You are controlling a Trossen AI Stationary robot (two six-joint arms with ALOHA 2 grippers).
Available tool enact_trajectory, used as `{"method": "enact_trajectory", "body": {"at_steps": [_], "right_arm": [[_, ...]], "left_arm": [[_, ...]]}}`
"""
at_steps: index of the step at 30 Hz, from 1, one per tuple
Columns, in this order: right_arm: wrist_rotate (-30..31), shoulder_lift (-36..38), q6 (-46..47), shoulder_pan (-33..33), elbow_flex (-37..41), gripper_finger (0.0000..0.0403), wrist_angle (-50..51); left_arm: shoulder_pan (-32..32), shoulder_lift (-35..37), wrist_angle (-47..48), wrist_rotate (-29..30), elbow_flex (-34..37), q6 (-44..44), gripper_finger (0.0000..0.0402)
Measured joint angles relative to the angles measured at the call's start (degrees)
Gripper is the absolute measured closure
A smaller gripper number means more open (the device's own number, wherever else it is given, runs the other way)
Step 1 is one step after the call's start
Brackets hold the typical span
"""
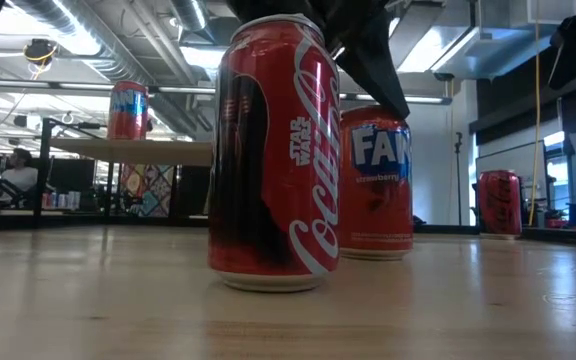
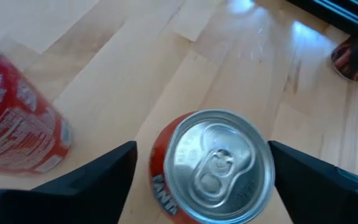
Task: Place canned beverage on shelf
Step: Put the orange soda can on the shelf aligned with the other orange soda can
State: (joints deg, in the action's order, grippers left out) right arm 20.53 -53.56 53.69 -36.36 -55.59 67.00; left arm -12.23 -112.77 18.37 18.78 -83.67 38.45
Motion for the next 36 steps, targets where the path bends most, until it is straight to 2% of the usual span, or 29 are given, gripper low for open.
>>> {"method": "enact_trajectory", "body": {"at_steps": [6, 18, 23, 29, 33, 36], "right_arm": [[0.04, 0.0, 0.0, 0.0, 0.0, 0.0036, -0.09], [1.53, 0.0, -0.09, 0.0, 0.0, 0.0036, -1.25], [1.53, 0.0, -0.13, 0.0, 0.0, 0.0036, -1.22], [1.53, 0.0, -0.15, 0.0, 0.0, 0.0036, -1.42], [1.47, 0.0, -0.13, 0.0, 0.0, 0.0036, -1.44], [1.41, 0.0, -0.11, 0.0, 0.0, 0.0036, -1.46]], "left_arm": [[-0.28, -1.24, -0.61, 0.36, -0.01, 1.94, 0.0017], [-0.33, -1.29, -1.21, 4.4, -0.05, 0.13, 0.0017], [-0.32, -2.2, -0.7, 4.37, -0.09, 0.31, 0.0052], [-0.57, -1.71, -0.57, 3.17, -0.07, -0.1, 0.0136], [-0.62, 0.24, 0.77, -0.33, -0.2, -0.62, 0.0137], [-1.08, 3.34, 5.14, -0.67, -1.4, -1.14, 0.0137]]}}
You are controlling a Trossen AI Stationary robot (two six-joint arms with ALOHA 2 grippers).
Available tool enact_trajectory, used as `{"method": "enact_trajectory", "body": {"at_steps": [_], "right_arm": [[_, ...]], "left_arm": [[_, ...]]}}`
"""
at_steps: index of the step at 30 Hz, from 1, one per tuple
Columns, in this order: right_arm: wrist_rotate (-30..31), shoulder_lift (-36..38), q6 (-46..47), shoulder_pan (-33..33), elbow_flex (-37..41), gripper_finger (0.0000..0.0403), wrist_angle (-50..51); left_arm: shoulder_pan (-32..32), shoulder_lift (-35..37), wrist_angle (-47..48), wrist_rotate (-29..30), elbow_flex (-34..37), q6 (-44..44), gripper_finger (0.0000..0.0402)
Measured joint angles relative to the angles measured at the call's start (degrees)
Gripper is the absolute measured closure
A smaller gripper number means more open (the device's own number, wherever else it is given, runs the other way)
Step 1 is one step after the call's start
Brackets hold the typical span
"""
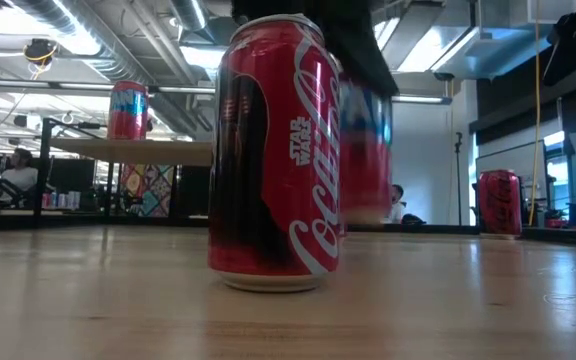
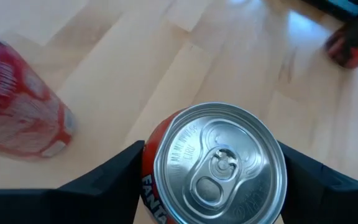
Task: Place canned beverage on shelf
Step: Put the orange soda can on the shelf aligned with the other orange soda can
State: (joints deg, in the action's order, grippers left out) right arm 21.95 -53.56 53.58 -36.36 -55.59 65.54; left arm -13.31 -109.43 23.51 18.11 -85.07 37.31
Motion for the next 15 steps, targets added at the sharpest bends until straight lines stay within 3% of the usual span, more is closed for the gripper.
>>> {"method": "enact_trajectory", "body": {"at_steps": [9, 15], "right_arm": [[2.62, 0.0, -0.27, 0.0, -0.02, 0.0036, -2.52], [3.13, 0.02, -5.79, 0.07, -0.02, 0.0036, -6.0]], "left_arm": [[-0.49, 15.1, 11.06, 0.84, -0.3, 0.95, 0.0137], [-0.19, 24.97, 20.85, 4.64, -0.34, 3.05, 0.0137]]}}
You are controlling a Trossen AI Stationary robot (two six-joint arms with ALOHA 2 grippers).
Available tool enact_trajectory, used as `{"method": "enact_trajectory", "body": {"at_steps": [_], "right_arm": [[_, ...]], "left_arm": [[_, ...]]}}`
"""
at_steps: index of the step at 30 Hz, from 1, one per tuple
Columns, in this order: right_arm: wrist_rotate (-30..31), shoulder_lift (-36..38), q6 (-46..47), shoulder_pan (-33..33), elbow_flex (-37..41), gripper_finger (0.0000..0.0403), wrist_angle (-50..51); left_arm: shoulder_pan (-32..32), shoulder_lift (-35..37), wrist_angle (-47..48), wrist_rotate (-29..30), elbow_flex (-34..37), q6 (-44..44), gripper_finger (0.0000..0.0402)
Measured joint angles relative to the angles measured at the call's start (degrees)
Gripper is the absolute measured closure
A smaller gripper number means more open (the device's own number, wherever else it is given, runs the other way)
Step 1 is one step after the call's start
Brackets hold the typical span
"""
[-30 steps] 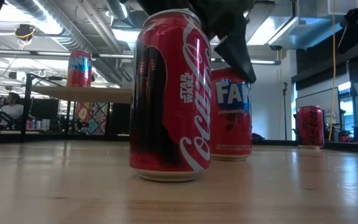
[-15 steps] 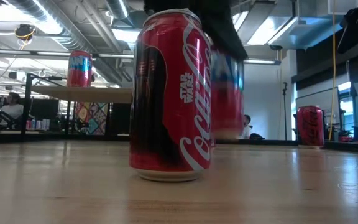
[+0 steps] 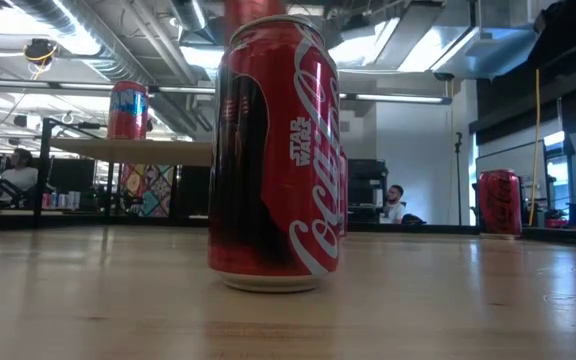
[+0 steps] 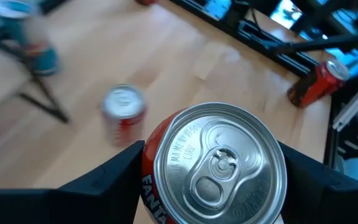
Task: Place canned beverage on shelf
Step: Put the orange soda can on the shelf aligned with the other orange soda can
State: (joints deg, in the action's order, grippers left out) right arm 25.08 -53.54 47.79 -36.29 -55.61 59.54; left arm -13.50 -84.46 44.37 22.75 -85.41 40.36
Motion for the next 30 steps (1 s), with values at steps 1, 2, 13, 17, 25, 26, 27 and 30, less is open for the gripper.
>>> {"method": "enact_trajectory", "body": {"at_steps": [1, 2, 13, 17, 25, 26, 27, 30], "right_arm": [[0.37, 0.0, -0.19, 0.04, 0.0, 0.0036, -0.12], [0.83, 0.0, -0.24, 0.33, 0.0, 0.0036, -0.09], [0.93, 0.24, -0.31, 4.56, 0.0, 0.0036, 0.12], [2.05, 0.22, -0.28, 4.54, 0.0, 0.0036, 0.1], [4.36, 0.2, -0.18, 4.54, 0.0, 0.0036, 0.1], [4.89, 0.2, -0.16, 4.54, 0.0, 0.0036, 0.1], [5.26, 0.2, -0.13, 4.54, 0.0, 0.0036, 0.1], [5.38, 0.2, 0.03, 4.54, 0.0, 0.0036, 0.1]], "left_arm": [[0.0, 1.62, 1.26, 0.52, 0.0, 0.34, 0.0137], [-0.05, 3.12, 2.76, 0.9, 0.0, 0.96, 0.0137], [0.98, 16.44, 24.5, 9.99, -0.02, 8.43, 0.0137], [2.62, 18.66, 32.71, 12.94, -0.02, 10.52, 0.0137], [11.14, 21.39, 39.83, 13.57, 1.72, 7.5, 0.0137], [12.23, 22.03, 39.62, 13.66, 2.32, 6.86, 0.0137], [13.35, 22.76, 39.67, 13.66, 3.05, 6.09, 0.0137], [17.15, 25.69, 39.67, 11.59, 5.94, 4.42, 0.0137]]}}
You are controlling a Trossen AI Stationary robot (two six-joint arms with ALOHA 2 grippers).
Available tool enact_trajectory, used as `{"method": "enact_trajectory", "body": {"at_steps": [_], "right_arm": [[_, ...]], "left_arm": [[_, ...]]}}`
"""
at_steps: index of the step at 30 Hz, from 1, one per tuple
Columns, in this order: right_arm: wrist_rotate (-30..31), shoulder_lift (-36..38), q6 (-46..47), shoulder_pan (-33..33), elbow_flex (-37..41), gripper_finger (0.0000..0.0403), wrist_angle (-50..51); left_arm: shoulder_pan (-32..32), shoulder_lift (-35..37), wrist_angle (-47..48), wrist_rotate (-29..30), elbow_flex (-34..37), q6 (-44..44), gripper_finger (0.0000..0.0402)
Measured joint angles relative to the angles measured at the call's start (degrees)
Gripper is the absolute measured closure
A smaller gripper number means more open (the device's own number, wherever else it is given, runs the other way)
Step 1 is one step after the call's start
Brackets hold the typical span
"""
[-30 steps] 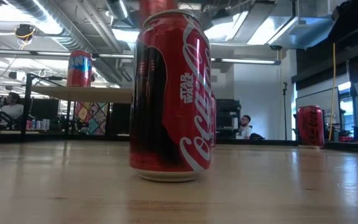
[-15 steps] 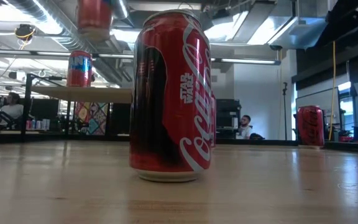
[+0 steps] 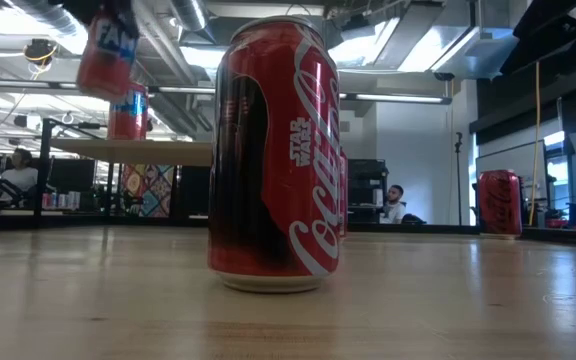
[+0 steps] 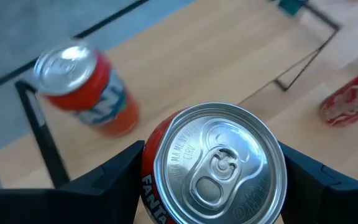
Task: Place canned beverage on shelf
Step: Put the orange soda can on the shelf aligned with the other orange soda can
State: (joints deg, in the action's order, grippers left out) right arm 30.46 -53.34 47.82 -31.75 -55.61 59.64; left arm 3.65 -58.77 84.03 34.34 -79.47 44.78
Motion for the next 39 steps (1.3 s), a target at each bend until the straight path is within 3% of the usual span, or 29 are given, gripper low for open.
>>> {"method": "enact_trajectory", "body": {"at_steps": [9, 18, 27, 39], "right_arm": [[0.07, 0.0, 0.82, -0.01, 0.0, 0.0036, -0.22], [0.17, 0.0, 0.8, 0.0, 0.0, 0.0036, -3.83], [0.2, -0.02, 0.8, 0.42, -0.02, 0.0036, -7.13], [-1.46, -0.04, 0.57, 4.17, -0.02, 0.0036, -7.28]], "left_arm": [[8.91, 10.08, -7.03, -6.36, 9.6, -7.53, 0.0137], [19.72, 13.43, -13.32, -13.47, 14.69, -20.98, 0.0137], [32.35, 13.84, -16.45, -19.71, 14.82, -33.67, 0.0137], [48.72, 11.21, -19.08, -37.67, 14.81, -44.99, 0.0137]]}}
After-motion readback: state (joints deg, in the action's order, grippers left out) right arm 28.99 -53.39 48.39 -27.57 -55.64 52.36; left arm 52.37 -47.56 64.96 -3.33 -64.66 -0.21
